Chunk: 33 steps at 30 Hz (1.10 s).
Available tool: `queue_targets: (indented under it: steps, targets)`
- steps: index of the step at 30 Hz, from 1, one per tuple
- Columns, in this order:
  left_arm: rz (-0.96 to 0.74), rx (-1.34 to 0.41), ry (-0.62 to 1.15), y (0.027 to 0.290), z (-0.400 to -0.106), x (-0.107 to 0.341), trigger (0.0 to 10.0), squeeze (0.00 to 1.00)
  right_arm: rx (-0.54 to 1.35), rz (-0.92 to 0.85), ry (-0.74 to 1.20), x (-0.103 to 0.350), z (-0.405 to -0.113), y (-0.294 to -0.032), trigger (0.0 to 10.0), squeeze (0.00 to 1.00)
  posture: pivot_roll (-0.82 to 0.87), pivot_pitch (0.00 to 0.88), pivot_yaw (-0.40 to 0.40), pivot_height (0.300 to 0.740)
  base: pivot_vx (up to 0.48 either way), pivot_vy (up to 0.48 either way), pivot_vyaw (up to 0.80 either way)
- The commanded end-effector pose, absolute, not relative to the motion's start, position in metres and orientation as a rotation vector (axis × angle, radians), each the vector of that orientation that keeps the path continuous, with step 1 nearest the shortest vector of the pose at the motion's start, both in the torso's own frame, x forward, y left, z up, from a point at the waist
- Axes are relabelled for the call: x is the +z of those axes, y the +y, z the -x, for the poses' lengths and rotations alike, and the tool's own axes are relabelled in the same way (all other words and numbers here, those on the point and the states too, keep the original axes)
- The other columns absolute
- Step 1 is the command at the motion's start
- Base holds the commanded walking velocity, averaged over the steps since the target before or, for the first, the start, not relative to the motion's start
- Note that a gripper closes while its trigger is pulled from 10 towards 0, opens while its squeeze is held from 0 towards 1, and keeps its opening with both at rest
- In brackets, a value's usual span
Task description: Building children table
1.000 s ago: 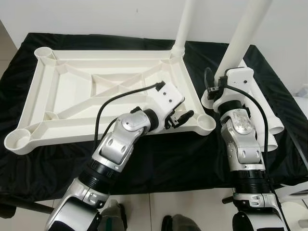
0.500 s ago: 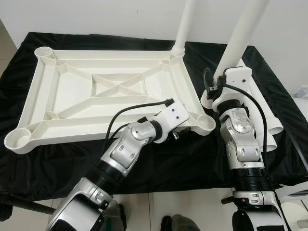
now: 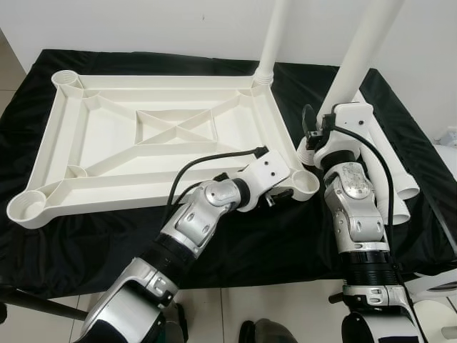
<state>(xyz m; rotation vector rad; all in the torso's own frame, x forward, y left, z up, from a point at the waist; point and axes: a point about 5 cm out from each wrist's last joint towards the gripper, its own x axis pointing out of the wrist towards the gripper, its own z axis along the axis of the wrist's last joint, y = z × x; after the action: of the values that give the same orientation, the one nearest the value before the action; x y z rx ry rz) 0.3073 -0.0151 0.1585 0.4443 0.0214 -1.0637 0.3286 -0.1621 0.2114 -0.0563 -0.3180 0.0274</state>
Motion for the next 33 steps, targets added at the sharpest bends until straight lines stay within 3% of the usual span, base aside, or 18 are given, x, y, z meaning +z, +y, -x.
queue_targets:
  steps: [1, 10, 21, 22, 23, 24, 33]
  targets:
    - [-0.459, -1.016, 0.023, -0.017, -0.309, 0.157, 10.0, 0.0, -0.004, 0.044, -0.324, 0.213, -0.327, -0.168, 10.0, 0.0, 0.01, 0.045, -0.037, 0.74, 0.0, 0.0, 0.0]
    - [-0.545, -1.01, 0.139, -0.018, -0.315, 0.137, 10.0, 0.0, -0.019, 0.046, -0.325, 0.214, -0.326, -0.169, 10.0, 0.0, 0.01, 0.048, -0.031, 0.74, 0.0, 0.0, 0.0]
    - [-0.535, -1.006, 0.219, -0.017, -0.32, 0.131, 10.0, 0.0, -0.024, 0.05, -0.321, 0.213, -0.326, -0.169, 10.0, 0.0, 0.0, 0.046, -0.027, 0.74, 0.0, 0.0, 0.0]
    - [-0.54, -1.008, 0.216, -0.017, -0.32, 0.132, 4.7, 0.0, -0.024, 0.051, -0.32, 0.213, -0.326, -0.169, 10.0, 0.0, 0.0, 0.043, -0.025, 0.74, 0.0, 0.0, 0.0]
    - [-0.54, -1.008, 0.216, -0.017, -0.32, 0.132, 4.7, 0.0, -0.024, 0.051, -0.32, 0.213, -0.326, -0.169, 10.0, 0.0, 0.0, 0.043, -0.025, 0.74, 0.0, 0.0, 0.0]
    - [-0.541, -1.008, 0.213, -0.017, -0.321, 0.132, 0.0, 0.0, -0.023, 0.051, -0.32, 0.212, -0.326, -0.169, 10.0, 0.0, 0.0, 0.042, -0.024, 0.74, 0.0, 0.0, 0.0]
    - [-0.573, -1.032, 0.167, -0.016, -0.321, 0.136, 0.0, 0.0, -0.015, 0.055, -0.316, 0.211, -0.325, -0.167, 10.0, 0.0, 0.0, 0.038, -0.027, 0.74, 0.0, 0.0, 0.0]
